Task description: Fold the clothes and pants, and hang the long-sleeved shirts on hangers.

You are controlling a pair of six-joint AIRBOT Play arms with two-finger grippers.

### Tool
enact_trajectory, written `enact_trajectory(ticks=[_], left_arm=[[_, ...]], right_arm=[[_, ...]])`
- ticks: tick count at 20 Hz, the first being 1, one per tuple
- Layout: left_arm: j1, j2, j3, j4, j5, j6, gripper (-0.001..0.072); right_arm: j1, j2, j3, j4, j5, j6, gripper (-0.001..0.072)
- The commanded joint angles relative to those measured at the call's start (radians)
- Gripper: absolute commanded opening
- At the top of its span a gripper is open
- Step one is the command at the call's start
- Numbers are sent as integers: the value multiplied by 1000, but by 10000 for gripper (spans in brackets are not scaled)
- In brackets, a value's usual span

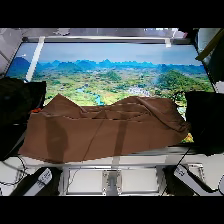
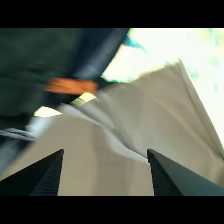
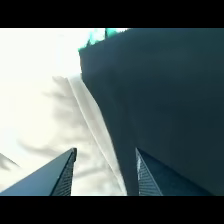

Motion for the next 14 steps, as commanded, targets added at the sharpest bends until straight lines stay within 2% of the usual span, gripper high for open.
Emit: enact_trajectory(ticks=[1, 5, 6, 7, 11, 13, 14], left_arm=[[-100, -396, 251, -148, -151, 27, 605], [-205, -689, 478, -192, -143, 25, 605], [-219, -735, 526, -181, -134, -2, 604], [-228, -773, 573, -155, -134, -49, 598], [-246, -881, 731, 62, -266, -117, 595], [-253, -892, 756, 161, -278, -172, 595], [-255, -893, 759, 158, -254, -185, 595]], right_arm=[[40, -20, 24, 58, 6, 0, 424], [67, -36, 24, 58, 20, 0, 422], [67, -37, 24, 50, 19, 1, 421], [67, -38, 24, 39, 16, 1, 420], [67, -38, 24, 37, 12, 1, 419], [67, -38, 24, 38, 9, 1, 419], [67, -38, 24, 38, 4, 1, 419]])
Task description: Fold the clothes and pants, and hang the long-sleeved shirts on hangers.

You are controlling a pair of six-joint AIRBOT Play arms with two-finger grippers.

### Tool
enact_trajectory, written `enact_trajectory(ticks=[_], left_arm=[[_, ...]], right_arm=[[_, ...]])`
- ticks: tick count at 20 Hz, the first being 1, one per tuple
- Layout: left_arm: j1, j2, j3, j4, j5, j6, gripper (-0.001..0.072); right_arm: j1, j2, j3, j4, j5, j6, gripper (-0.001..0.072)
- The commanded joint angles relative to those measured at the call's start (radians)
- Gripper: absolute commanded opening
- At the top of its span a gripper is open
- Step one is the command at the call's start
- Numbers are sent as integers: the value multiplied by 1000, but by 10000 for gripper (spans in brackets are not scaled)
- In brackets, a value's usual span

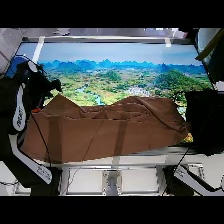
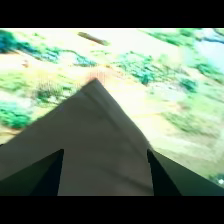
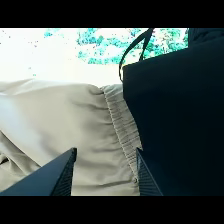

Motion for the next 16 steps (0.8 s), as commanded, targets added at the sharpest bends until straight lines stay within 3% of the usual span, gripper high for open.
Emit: enact_trajectory(ticks=[1, 5, 16], left_arm=[[-18, -42, 56, 106, 10, -95, 581], [-48, -58, 56, 100, 92, -131, 554], [-73, -111, 56, 100, 28, -150, 515]], right_arm=[[1, -1, 0, 0, -16, 0, 419], [1, -18, 0, 0, -47, 0, 411], [1, -86, -7, -3, -51, -3, 411]])
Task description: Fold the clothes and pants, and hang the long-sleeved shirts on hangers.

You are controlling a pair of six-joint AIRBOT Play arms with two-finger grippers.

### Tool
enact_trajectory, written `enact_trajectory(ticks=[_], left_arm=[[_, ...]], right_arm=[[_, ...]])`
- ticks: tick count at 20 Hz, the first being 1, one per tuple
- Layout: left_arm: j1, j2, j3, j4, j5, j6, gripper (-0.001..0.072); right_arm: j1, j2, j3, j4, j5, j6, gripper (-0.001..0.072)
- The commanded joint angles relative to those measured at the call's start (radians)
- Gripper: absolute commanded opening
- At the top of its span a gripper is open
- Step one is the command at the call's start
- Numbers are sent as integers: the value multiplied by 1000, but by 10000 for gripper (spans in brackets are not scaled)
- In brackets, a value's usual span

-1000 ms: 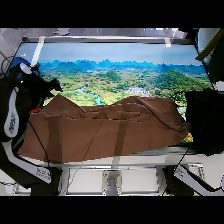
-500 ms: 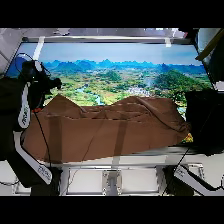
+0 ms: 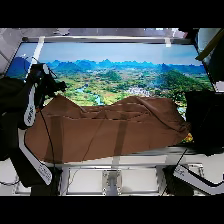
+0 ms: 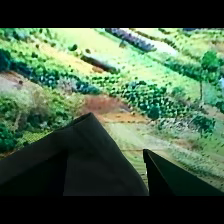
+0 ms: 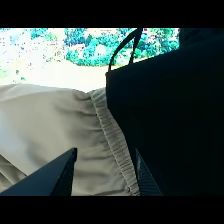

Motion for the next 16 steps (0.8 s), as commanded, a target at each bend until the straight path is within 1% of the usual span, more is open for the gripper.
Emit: enact_trajectory(ticks=[1, 2, 3, 6, 7, 9, 10, 14, 16], left_arm=[[-2, -7, 1, 1, -11, -5, 515], [-2, -11, 1, 1, -25, -5, 514], [-2, -18, 1, 1, -45, -5, 486], [3, -31, 0, 2, -95, -3, 461], [3, -32, 0, 2, -103, -3, 346], [3, -31, 0, 1, -106, 33, 67], [3, -31, 0, 2, -110, 50, 13], [11, -8, 1, 11, -117, 53, 13], [17, 39, 1, 56, -79, 52, 12]], right_arm=[[1, -11, -1, 0, -1, -1, 411], [1, -11, -1, 0, -1, -1, 411], [1, -11, -1, 0, 0, -1, 411], [1, -11, -1, 0, -1, -1, 411], [1, -11, -1, 0, -1, -1, 411], [1, -11, -1, 0, -1, -1, 411], [1, -11, -1, 0, -1, -2, 411], [1, -11, -1, -3, -1, -2, 411], [1, -11, -1, -22, -6, -2, 411]])
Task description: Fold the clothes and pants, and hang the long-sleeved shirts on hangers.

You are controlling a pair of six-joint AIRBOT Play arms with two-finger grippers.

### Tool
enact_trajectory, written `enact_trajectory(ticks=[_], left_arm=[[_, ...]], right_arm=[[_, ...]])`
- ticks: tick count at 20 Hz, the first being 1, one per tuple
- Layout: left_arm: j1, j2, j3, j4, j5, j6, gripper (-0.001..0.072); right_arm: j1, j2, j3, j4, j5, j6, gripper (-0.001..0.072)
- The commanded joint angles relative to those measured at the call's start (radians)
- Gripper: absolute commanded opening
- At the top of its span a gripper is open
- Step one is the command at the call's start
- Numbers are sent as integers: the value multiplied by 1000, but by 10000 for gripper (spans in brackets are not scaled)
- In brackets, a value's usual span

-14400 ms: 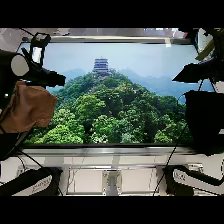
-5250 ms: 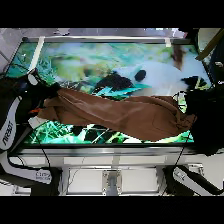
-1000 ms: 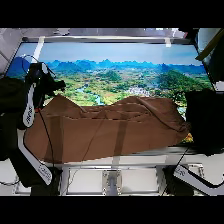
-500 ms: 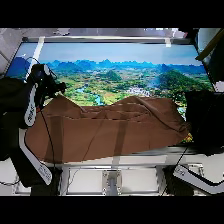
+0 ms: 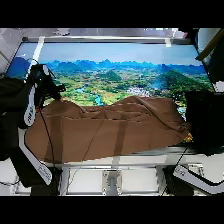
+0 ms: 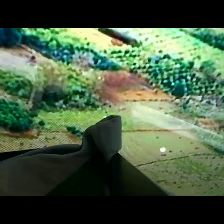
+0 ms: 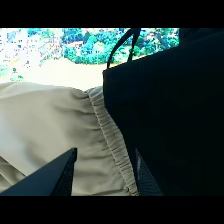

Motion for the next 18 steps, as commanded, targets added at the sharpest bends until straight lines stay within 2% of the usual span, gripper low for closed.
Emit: enact_trajectory(ticks=[1, 6, 9, 11, 15, 18], left_arm=[[9, 84, 3, 59, 80, 8, 13], [12, 312, 3, 59, 506, 7, 13], [12, 406, 3, 78, 646, 7, 12], [11, 434, 1, 161, 584, 7, 12], [22, 437, -71, 349, 262, 7, 11], [37, 476, -238, 402, 220, -2, 12]], right_arm=[[1, -1, 0, -26, -9, 0, 411], [1, -31, 0, -37, 5, 2, 411], [1, -66, 0, -20, 6, 8, 411], [1, -87, 0, 2, 9, 8, 411], [1, -133, 0, 16, 12, 8, 412], [6, -185, 0, 39, 51, 8, 414]])
